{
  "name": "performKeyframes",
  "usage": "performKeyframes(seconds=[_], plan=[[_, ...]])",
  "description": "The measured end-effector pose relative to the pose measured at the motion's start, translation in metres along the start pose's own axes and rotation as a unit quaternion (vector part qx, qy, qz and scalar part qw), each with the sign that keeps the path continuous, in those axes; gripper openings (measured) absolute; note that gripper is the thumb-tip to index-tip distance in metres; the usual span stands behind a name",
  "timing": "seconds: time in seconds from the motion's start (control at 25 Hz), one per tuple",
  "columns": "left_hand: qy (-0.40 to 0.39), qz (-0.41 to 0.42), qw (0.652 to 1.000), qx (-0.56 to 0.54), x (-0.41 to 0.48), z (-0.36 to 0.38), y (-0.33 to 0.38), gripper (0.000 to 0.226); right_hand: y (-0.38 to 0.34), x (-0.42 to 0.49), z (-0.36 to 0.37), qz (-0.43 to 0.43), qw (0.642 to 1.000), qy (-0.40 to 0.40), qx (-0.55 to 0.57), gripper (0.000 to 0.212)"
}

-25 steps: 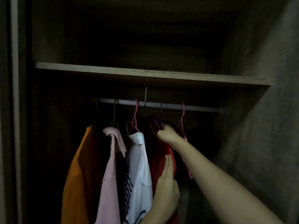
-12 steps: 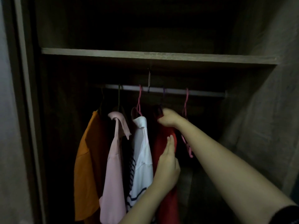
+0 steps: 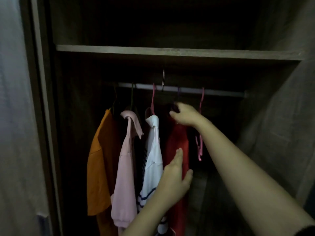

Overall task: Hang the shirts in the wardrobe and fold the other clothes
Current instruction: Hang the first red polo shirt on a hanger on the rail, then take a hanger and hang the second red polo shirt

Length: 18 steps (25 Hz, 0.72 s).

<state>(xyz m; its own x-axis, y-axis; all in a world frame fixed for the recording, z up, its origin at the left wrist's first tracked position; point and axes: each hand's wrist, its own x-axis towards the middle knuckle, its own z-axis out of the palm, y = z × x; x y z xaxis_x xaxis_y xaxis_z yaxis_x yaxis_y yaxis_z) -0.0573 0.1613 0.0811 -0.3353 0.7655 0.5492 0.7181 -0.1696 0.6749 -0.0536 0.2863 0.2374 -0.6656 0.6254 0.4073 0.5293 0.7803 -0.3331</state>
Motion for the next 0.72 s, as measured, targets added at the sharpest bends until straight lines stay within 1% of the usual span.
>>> performKeyframes(seconds=[0.04, 0.08, 0.12, 0.2, 0.24, 0.32, 0.4, 0.44, 0.48, 0.56, 0.64, 0.68, 0.72], plan=[[0.024, 0.005, 1.0, -0.006, -0.011, -0.009, 0.004, 0.064, -0.003, -0.015, -0.002, -0.027, 0.996, 0.059, 0.061, 0.051], [0.055, 0.007, 0.998, -0.013, -0.023, -0.02, 0.005, 0.059, -0.007, -0.032, 0.0, -0.048, 0.983, 0.103, 0.146, 0.048], [0.088, 0.004, 0.996, -0.021, -0.037, -0.032, 0.004, 0.053, -0.013, -0.051, 0.009, -0.06, 0.961, 0.122, 0.242, 0.045], [0.176, -0.011, 0.984, -0.007, -0.065, -0.059, -0.011, 0.042, -0.029, -0.084, 0.034, -0.071, 0.901, 0.115, 0.411, 0.038], [0.229, -0.028, 0.973, 0.007, -0.081, -0.074, -0.023, 0.04, -0.041, -0.097, 0.051, -0.076, 0.871, 0.1, 0.476, 0.036], [0.316, -0.074, 0.946, 0.014, -0.116, -0.107, -0.044, 0.041, -0.074, -0.119, 0.093, -0.091, 0.815, 0.057, 0.569, 0.034], [0.365, -0.123, 0.922, 0.024, -0.151, -0.137, -0.063, 0.041, -0.109, -0.141, 0.14, -0.082, 0.777, 0.005, 0.624, 0.034], [0.378, -0.154, 0.912, 0.043, -0.172, -0.155, -0.072, 0.037, -0.132, -0.154, 0.168, -0.068, 0.763, -0.034, 0.642, 0.033], [0.387, -0.189, 0.9, 0.069, -0.194, -0.173, -0.084, 0.035, -0.154, -0.167, 0.198, -0.054, 0.758, -0.072, 0.646, 0.031], [0.386, -0.267, 0.874, 0.125, -0.238, -0.209, -0.108, 0.038, -0.2, -0.196, 0.253, -0.025, 0.763, -0.143, 0.631, 0.03], [0.379, -0.34, 0.844, 0.167, -0.29, -0.25, -0.131, 0.05, -0.25, -0.228, 0.299, -0.01, 0.767, -0.204, 0.608, 0.033], [0.376, -0.362, 0.834, 0.179, -0.313, -0.266, -0.138, 0.054, -0.27, -0.242, 0.319, 0.002, 0.77, -0.22, 0.599, 0.033], [0.376, -0.384, 0.823, 0.184, -0.334, -0.283, -0.145, 0.053, -0.29, -0.255, 0.338, 0.012, 0.771, -0.234, 0.592, 0.033]])
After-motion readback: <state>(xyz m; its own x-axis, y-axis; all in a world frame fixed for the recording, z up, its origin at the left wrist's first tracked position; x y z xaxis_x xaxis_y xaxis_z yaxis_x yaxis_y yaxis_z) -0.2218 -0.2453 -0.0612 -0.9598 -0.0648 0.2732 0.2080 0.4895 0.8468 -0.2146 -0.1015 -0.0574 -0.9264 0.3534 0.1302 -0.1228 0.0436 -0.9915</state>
